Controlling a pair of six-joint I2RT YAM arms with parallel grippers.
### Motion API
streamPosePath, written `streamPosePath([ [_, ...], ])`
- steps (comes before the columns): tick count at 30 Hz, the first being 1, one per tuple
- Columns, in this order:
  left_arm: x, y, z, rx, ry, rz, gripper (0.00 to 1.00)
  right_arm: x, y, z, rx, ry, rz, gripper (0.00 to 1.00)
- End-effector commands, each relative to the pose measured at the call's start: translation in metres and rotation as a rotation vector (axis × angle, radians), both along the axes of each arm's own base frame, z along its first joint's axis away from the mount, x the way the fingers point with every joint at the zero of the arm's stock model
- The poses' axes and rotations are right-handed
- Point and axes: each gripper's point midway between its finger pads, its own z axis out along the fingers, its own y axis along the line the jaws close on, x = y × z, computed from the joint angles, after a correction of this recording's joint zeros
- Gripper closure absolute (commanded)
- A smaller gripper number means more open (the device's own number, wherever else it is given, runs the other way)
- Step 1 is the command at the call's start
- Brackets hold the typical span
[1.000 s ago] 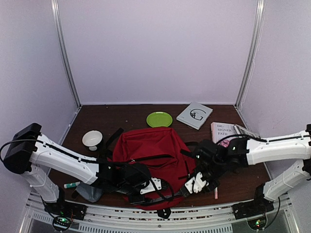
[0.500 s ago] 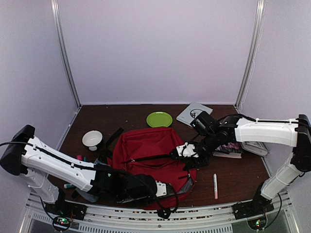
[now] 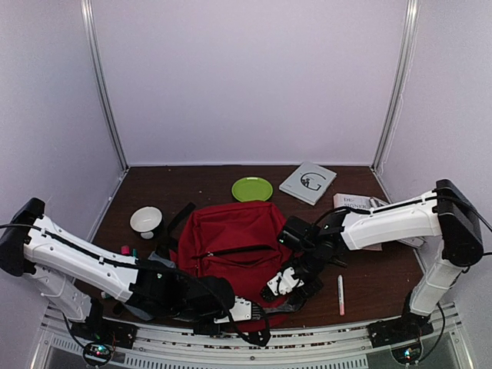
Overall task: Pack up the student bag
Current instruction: Adjust the student bag at the center of the board.
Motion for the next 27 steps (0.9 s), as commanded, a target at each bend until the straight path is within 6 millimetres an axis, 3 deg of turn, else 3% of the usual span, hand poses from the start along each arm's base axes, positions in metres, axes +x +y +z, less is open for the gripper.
streamPosePath([
  [1, -0.016, -0.003, -0.01, -0.005, 0.1, -0.025, 0.66, 0.019, 0.005, -0.018, -0.033, -0.109, -0.021, 0.49],
  [5, -0.017, -0.003, -0.018, 0.013, 0.098, -0.028, 0.68, 0.037, 0.02, -0.003, 0.033, -0.158, -0.116, 0.76],
  [11, -0.015, -0.005, -0.024, -0.003, 0.098, -0.012, 0.74, 0.048, 0.03, 0.062, 0.174, -0.086, -0.195, 0.89],
  [16, -0.015, -0.005, -0.025, -0.016, 0.102, -0.003, 0.87, 0.04, 0.033, 0.092, 0.237, 0.003, -0.21, 1.0],
  [19, -0.014, -0.004, -0.024, -0.018, 0.099, 0.007, 0.98, 0.039, 0.035, 0.096, 0.264, 0.052, -0.228, 1.0],
  [22, -0.011, -0.003, -0.02, -0.034, 0.092, 0.032, 1.0, 0.034, 0.029, 0.082, 0.213, 0.071, -0.2, 0.98],
  [27, -0.013, 0.0, -0.013, -0.067, 0.107, 0.038, 1.0, -0.004, -0.009, 0.051, -0.028, 0.173, -0.013, 0.73],
])
